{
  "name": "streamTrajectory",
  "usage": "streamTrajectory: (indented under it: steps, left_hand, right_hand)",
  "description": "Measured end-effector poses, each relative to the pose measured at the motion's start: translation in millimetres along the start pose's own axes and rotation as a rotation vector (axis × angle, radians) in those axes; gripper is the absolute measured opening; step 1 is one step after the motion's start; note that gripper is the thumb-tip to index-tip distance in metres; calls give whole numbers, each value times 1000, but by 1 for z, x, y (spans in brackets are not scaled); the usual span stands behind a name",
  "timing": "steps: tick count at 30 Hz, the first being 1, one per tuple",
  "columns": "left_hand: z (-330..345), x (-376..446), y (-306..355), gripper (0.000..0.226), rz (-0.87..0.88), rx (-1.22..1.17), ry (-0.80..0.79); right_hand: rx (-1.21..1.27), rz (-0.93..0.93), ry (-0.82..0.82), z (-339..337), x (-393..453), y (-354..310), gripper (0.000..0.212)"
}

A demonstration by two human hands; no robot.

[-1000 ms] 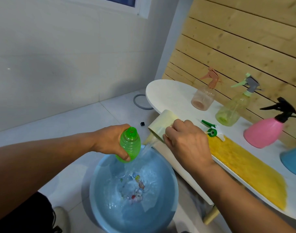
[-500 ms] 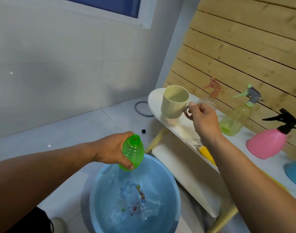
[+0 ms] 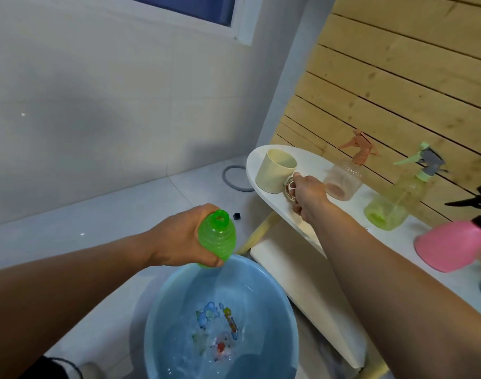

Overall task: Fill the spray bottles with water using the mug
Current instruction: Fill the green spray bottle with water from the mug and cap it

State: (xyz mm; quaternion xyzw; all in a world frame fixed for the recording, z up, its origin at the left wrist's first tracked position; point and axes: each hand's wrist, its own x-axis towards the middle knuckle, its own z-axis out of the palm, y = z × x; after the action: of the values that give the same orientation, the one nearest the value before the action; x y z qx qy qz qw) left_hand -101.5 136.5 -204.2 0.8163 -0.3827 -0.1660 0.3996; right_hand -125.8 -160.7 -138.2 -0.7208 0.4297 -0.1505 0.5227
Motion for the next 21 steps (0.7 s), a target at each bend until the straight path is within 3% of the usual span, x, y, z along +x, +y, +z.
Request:
streamTrajectory:
  steps: [11, 14, 18, 21]
  left_hand:
    - [7, 3, 7, 75, 33, -52, -17]
    - [8, 4, 9, 75, 36, -52, -18]
    - [8, 5, 11, 76, 43, -49, -14]
    - [8, 7, 15, 78, 40, -56, -5]
  right_hand:
    - [-70, -17, -41, -3, 8, -4, 30]
    - [-90, -22, -48, -5, 2, -4, 39]
    - [-300, -114, 16, -24, -9, -10, 63]
    - [-552, -310, 148, -64, -9, -5, 54]
